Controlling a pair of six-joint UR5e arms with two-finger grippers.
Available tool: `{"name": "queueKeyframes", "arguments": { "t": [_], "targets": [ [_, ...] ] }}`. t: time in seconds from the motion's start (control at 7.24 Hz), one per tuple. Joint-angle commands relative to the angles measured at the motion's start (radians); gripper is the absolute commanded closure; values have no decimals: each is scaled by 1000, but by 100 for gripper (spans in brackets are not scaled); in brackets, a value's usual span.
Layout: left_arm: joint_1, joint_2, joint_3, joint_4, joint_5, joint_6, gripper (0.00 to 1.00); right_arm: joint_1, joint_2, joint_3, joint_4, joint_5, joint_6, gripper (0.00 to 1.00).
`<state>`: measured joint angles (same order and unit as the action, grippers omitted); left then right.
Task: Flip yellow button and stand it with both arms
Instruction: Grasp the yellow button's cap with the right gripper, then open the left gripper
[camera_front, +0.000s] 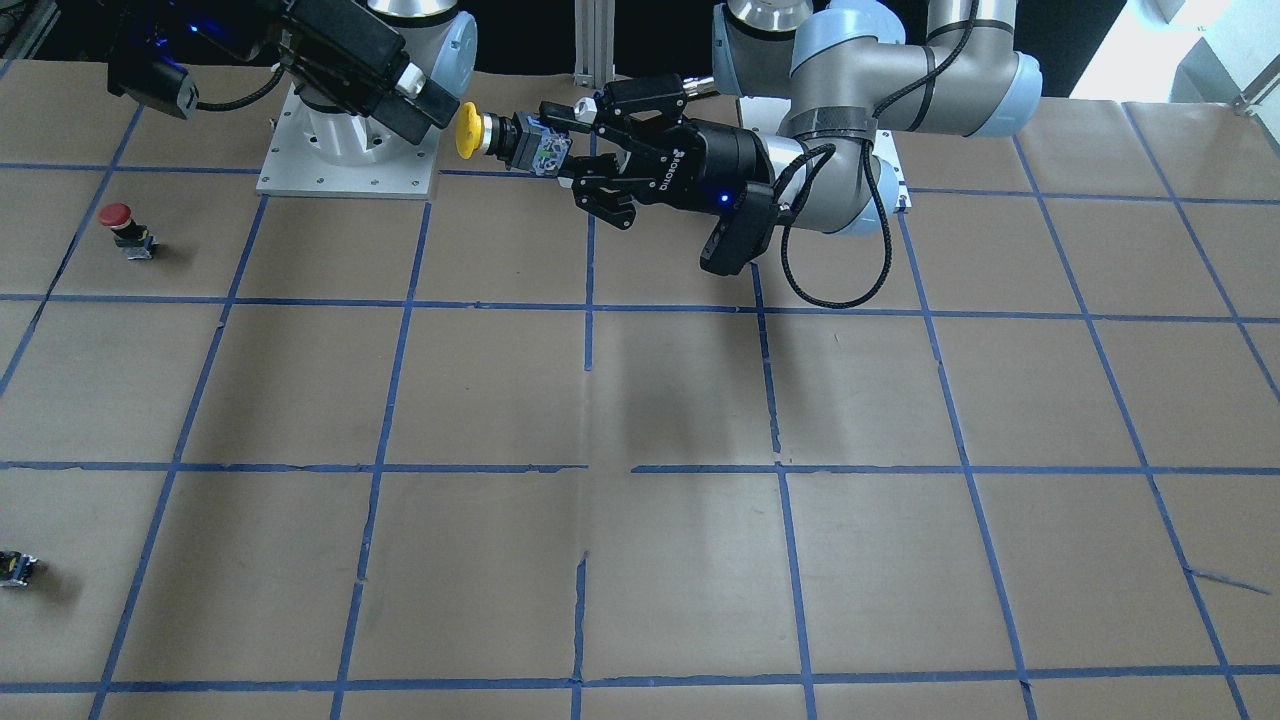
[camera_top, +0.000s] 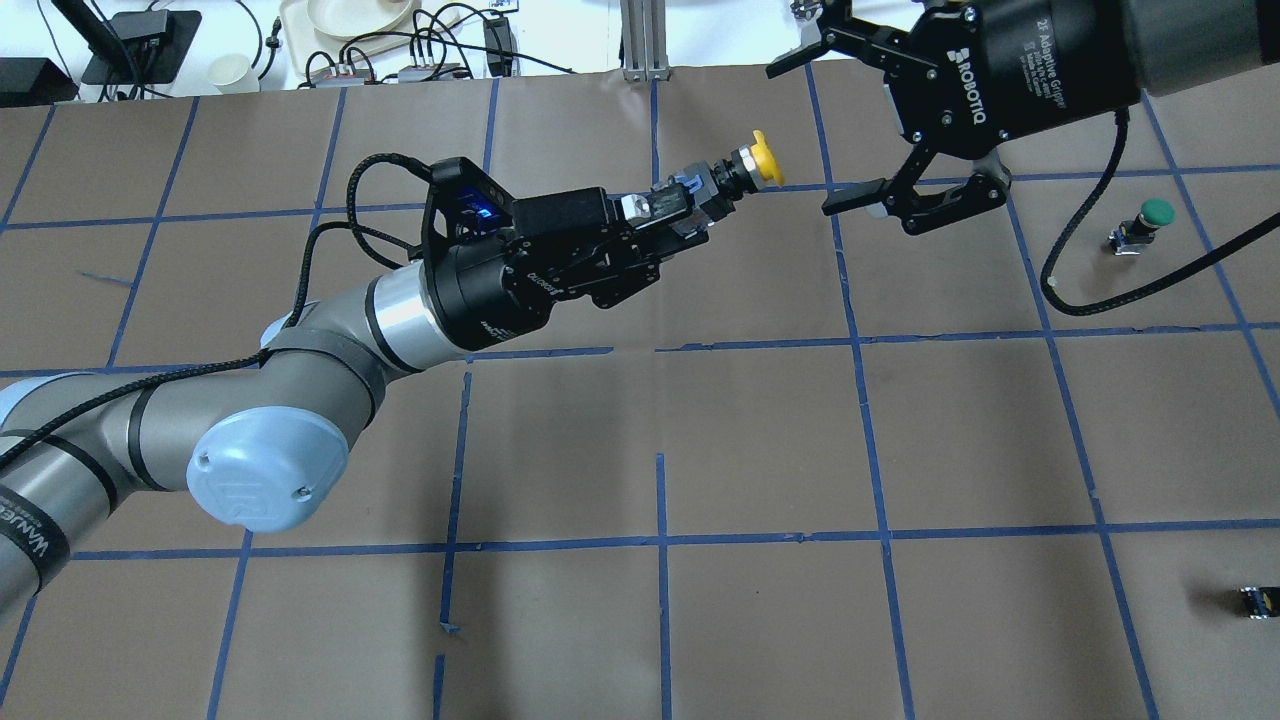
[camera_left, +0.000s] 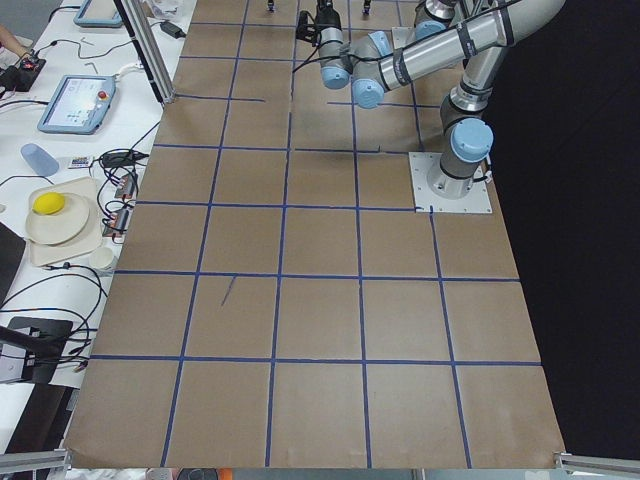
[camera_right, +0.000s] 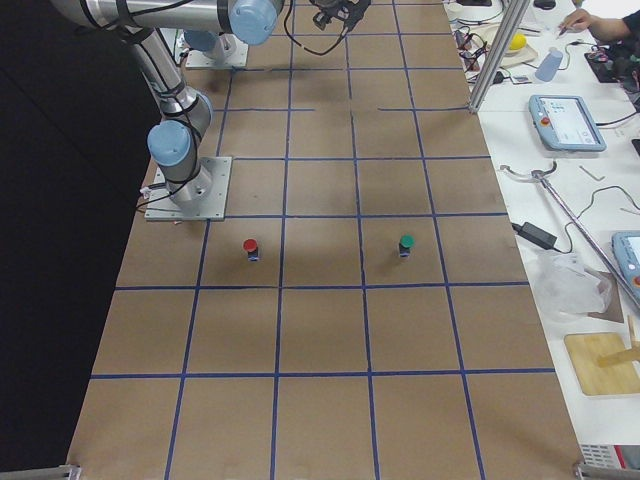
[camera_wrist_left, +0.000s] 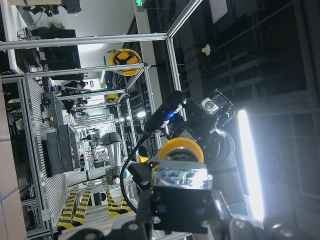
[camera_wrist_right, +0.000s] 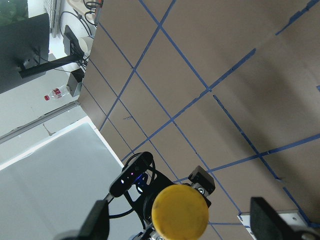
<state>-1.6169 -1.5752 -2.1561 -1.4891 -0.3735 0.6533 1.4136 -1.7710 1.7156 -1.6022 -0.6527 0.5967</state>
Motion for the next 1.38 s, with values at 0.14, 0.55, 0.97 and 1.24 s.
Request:
{"name": "queueKeyframes", "arguments": {
  "t": [0.14, 0.55, 0.97, 1.24],
  "targets": [
    [-1, -3, 1, 1, 2, 0, 78, 16, 8, 44, -2, 1, 11, 2],
    [-6, -3, 1, 1, 1, 0, 78, 24, 8, 45, -2, 67, 60, 16],
    [-8, -3, -1, 1, 2, 0, 76, 22, 10, 45, -7, 67, 58, 41],
    [-8, -3, -1, 1, 2, 0, 76, 22, 10, 45, -7, 65, 58, 65]
  ]
}}
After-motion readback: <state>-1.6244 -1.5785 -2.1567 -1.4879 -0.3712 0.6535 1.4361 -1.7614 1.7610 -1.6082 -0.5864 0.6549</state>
